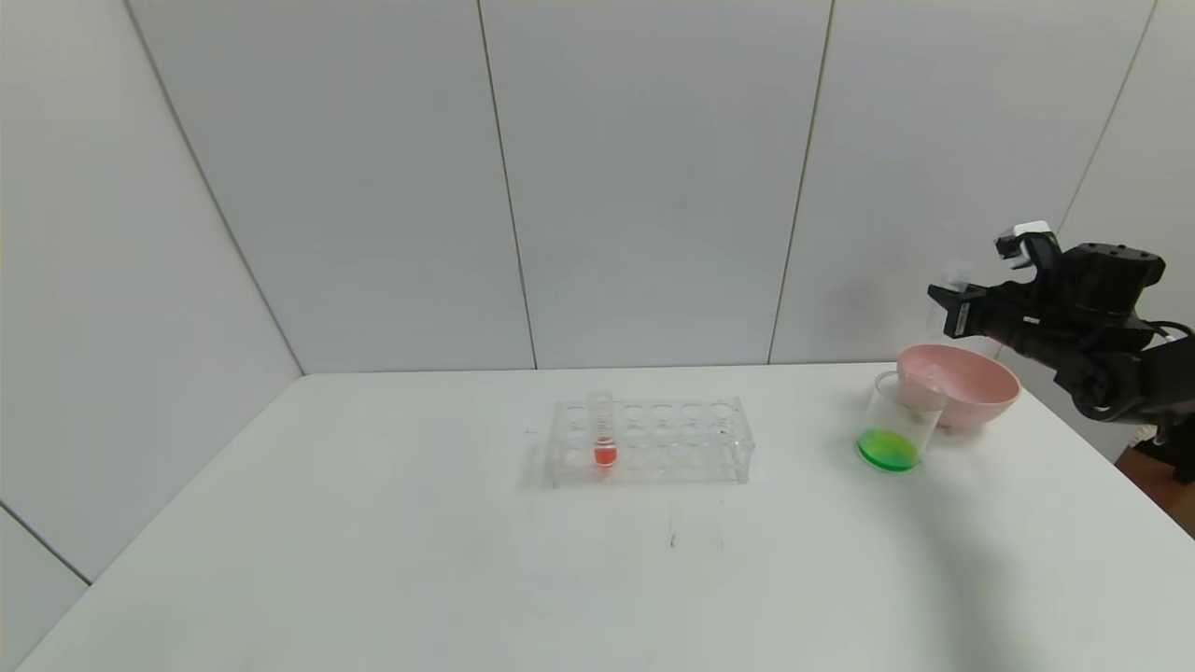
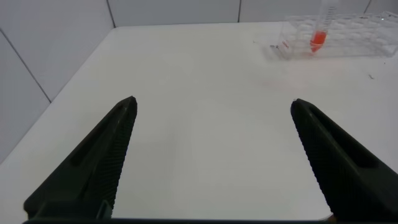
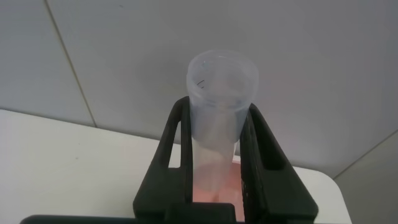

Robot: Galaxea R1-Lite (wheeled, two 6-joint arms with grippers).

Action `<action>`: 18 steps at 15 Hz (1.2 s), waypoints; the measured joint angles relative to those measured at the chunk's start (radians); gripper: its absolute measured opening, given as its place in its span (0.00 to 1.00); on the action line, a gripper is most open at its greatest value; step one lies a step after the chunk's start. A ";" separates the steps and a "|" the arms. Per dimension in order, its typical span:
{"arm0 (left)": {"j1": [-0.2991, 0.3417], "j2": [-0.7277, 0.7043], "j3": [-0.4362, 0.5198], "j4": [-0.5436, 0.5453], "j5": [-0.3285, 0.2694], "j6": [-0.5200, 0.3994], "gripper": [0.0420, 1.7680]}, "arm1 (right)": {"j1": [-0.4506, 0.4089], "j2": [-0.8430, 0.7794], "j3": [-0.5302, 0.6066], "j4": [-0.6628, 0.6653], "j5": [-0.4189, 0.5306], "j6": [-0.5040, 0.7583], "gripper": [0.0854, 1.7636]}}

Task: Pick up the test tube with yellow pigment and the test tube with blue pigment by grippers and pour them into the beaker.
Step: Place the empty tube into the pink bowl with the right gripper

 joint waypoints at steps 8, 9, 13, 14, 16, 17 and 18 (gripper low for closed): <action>0.000 0.000 0.000 0.000 0.000 0.000 1.00 | -0.039 0.188 -0.146 -0.022 0.001 0.006 0.24; 0.000 0.000 0.000 0.000 0.000 0.000 1.00 | -0.039 0.201 -0.150 -0.036 0.004 0.016 0.32; 0.000 0.000 0.000 0.000 0.000 0.000 1.00 | -0.036 0.224 -0.154 -0.062 0.008 0.029 0.58; 0.000 0.000 0.000 0.000 0.000 0.000 1.00 | -0.034 0.225 -0.155 -0.067 0.008 0.029 0.63; 0.000 0.000 0.000 0.000 0.000 0.000 1.00 | -0.031 0.223 -0.155 -0.070 0.008 0.030 0.71; 0.000 0.000 0.000 0.000 0.000 0.000 1.00 | -0.027 0.220 -0.155 -0.078 0.007 0.031 0.74; 0.000 0.000 0.000 0.000 0.000 0.000 1.00 | -0.025 0.217 -0.155 -0.086 0.007 0.031 0.76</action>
